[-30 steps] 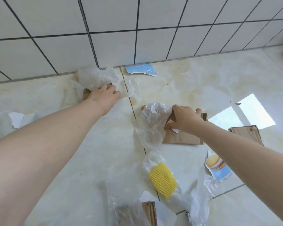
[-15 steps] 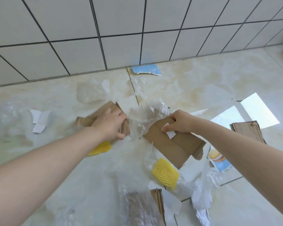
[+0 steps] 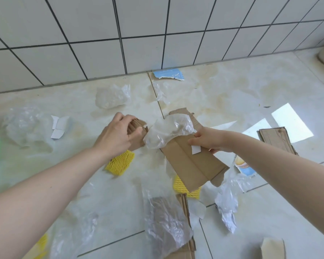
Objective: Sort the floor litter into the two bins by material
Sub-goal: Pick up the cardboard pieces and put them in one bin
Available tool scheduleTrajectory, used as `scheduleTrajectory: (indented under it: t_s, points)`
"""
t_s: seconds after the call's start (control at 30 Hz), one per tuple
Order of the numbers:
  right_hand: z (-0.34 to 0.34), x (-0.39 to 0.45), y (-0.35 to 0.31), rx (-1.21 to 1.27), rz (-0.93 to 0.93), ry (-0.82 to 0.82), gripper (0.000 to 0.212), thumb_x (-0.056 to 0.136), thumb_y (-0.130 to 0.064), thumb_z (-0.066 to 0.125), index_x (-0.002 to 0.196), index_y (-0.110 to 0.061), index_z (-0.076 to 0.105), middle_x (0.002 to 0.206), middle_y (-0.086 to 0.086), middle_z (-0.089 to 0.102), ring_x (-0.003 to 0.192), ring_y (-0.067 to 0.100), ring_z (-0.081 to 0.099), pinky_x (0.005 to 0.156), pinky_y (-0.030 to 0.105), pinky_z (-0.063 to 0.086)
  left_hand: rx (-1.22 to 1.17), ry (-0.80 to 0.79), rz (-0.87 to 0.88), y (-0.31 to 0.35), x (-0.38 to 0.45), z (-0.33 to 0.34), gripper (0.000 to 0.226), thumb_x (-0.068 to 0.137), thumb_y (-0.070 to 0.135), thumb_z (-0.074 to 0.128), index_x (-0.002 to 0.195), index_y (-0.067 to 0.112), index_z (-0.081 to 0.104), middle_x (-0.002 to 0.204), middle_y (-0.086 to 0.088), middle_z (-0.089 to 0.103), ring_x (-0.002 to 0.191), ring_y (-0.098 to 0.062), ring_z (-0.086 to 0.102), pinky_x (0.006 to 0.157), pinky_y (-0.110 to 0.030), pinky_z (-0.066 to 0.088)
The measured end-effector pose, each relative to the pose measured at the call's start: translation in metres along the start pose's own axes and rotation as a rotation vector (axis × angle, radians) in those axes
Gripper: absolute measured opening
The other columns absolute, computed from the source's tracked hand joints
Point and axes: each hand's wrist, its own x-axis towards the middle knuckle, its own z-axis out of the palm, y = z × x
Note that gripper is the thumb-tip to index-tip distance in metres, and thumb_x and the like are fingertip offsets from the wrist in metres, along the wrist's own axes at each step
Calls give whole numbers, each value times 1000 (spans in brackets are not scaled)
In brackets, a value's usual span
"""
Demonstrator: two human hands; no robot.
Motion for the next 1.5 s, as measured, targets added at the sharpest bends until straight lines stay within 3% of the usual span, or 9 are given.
scheduleTrajectory:
  t_s: [0.13, 0.27, 0.37, 0.77, 0.9, 1.0, 1.17, 1.4, 1.5]
  points:
    - [-6, -9, -1, -90, 67, -121, 27, 92, -30, 58, 102, -7, 66, 101, 11, 71, 95, 29, 69, 86, 42, 57, 6, -50, -143, -11, 6, -1, 68, 83, 44, 63, 139, 14, 39, 131, -11, 49, 125, -29, 44, 100, -35, 36]
    - [-24, -17, -9, -359, 89, -253, 18, 87, -31, 66, 96, -15, 68, 96, 3, 71, 92, 21, 68, 89, 40, 56, 96, -111, -183, -18, 12, 2, 46, 75, 32, 68, 112, 10, 52, 104, -7, 49, 113, -32, 46, 89, -36, 39]
    - [-31, -20, -14, -165, -7, -314, 22, 85, -25, 70, 102, -11, 70, 99, 5, 72, 96, 21, 68, 92, 37, 54, 140, -163, -186, -20, 14, 5, 43, 76, 26, 66, 113, 9, 51, 105, -7, 41, 115, -33, 39, 92, -36, 37]
    - [-41, 26, 3, 296, -94, 354, 37, 96, -27, 51, 113, 4, 61, 101, 13, 61, 88, 24, 59, 92, 39, 51, 209, -265, -151, -26, 21, 22, 63, 70, 31, 75, 119, 7, 44, 131, -11, 38, 124, -33, 34, 99, -36, 36]
    - [-42, 38, 12, 225, -8, 347, 25, 95, -23, 52, 104, -2, 61, 102, 12, 60, 88, 24, 55, 93, 43, 50, 228, -221, -143, -25, 23, 26, 67, 67, 30, 77, 119, 9, 40, 119, -10, 42, 117, -34, 37, 92, -38, 38]
    - [-34, 43, 13, 186, -4, 323, 24, 93, -19, 53, 108, -2, 62, 102, 10, 60, 86, 24, 52, 69, 30, 44, 200, -215, -166, -24, 27, 27, 70, 63, 29, 79, 117, 11, 38, 114, -11, 44, 112, -34, 40, 88, -38, 38]
    - [-22, 47, 10, 176, 28, 283, 28, 91, -19, 59, 113, -2, 62, 113, 11, 66, 105, 31, 62, 98, 42, 49, 175, -194, -199, -27, 30, 27, 73, 56, 33, 83, 108, 12, 37, 108, -13, 51, 106, -36, 45, 79, -39, 39]
    - [-5, 47, 4, 149, 13, 303, 22, 88, -15, 62, 105, 0, 61, 97, 13, 60, 86, 28, 58, 76, 33, 50, 251, -149, -172, -27, 30, 25, 68, 59, 45, 79, 99, 16, 32, 101, -8, 56, 92, -35, 57, 69, -36, 39]
    - [-9, 44, 1, 259, -24, 314, 17, 88, -13, 63, 101, -2, 61, 100, 17, 63, 89, 31, 62, 84, 41, 55, 264, -128, -183, -27, 30, 19, 68, 58, 43, 79, 100, 17, 32, 104, -8, 55, 95, -36, 57, 72, -38, 42]
